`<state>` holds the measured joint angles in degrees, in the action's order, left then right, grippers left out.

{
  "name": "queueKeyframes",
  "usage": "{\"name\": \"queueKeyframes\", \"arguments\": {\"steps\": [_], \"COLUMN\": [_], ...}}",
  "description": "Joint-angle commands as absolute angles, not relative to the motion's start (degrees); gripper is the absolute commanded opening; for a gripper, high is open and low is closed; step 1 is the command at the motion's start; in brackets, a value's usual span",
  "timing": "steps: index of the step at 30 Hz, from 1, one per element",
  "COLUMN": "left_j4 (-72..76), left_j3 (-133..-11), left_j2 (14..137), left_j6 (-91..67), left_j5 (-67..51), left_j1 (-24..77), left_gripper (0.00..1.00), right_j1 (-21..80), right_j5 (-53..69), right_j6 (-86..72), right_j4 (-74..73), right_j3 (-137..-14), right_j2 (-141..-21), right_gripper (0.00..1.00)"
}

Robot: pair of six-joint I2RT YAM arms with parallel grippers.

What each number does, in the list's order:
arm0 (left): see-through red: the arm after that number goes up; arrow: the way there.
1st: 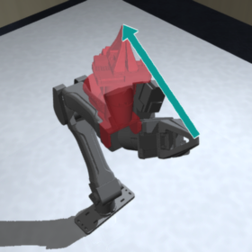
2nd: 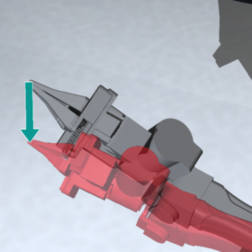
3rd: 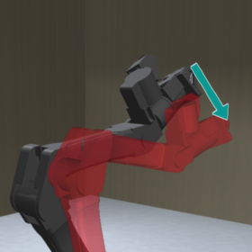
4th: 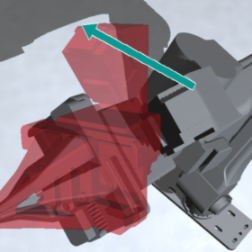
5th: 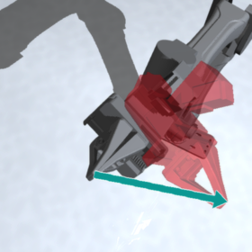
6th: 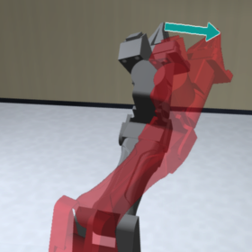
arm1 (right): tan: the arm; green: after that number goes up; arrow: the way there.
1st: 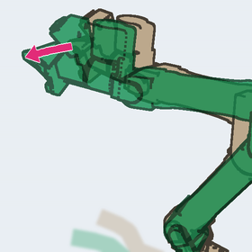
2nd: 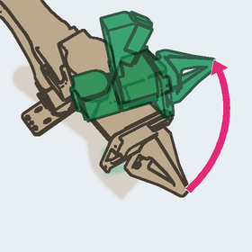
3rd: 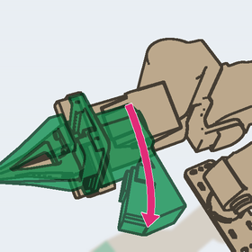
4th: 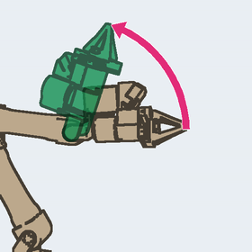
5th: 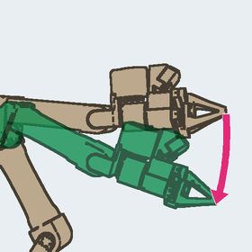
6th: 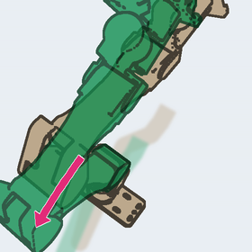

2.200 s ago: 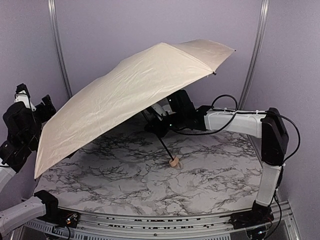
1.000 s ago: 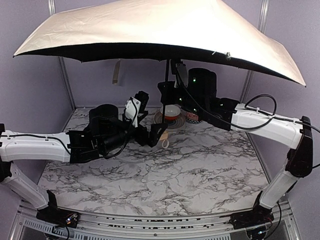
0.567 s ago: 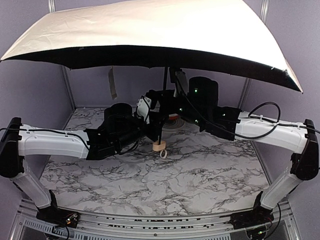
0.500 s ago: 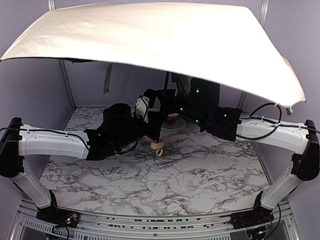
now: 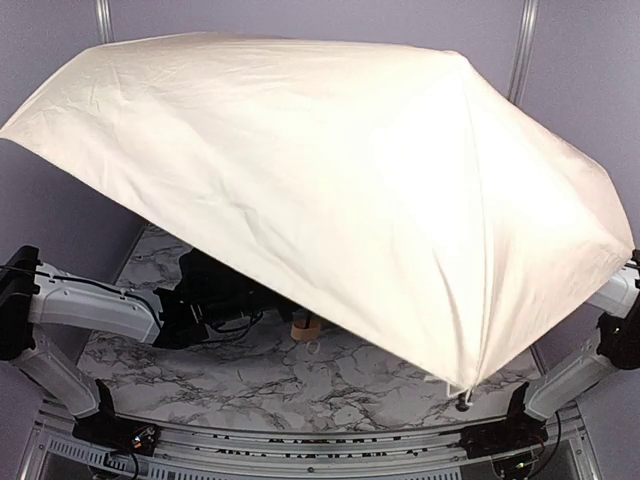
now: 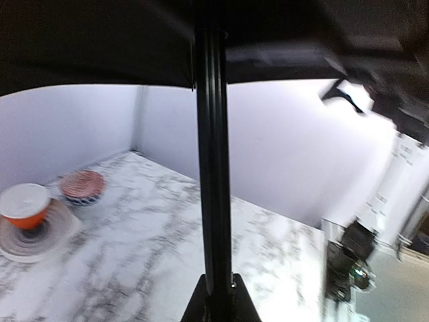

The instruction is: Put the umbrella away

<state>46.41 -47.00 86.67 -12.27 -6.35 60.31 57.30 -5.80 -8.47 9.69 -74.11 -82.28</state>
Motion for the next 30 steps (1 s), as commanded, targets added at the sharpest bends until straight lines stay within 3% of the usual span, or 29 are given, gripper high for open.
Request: {"name": "queueKeyframes", "arguments": {"steps": [1,10,17,27,30], "left_j4": [61.4,87.6,92.5,91.0,91.1], "left_j3": [-44.6,-36.2,-38.3,-38.0,-38.0], "left_j2": [83.5,86.2,91.5,92.0,91.9], "left_j6": [-15.0,-27.2,-31.2,-30.0,-29.9], "left_j5": [-19.6,-21.1,-22.9,-24.3,-24.6], "left_j1": [60.6,61.1,62.6,63.6,63.8], "left_gripper": [0.0,0.0,0.0,0.0,0.0], "right_j1": [56.9,51.7,51.6,51.2,51.1], "right_j5": [7.9,25.8,27.9,27.4,27.0], "right_j6": [-3.0,-8.4,-10.8,-13.9,-14.8], "right_j4": [12.6,25.1,30.9,32.8,33.2], "right_j3": [-71.2,-61.4,-61.1,-69.6,-71.1], "right_j2": [-79.4,-75.0,-75.7,-82.2,-83.6], "right_gripper": [0.69,0.84,0.87,0.81,0.67]}}
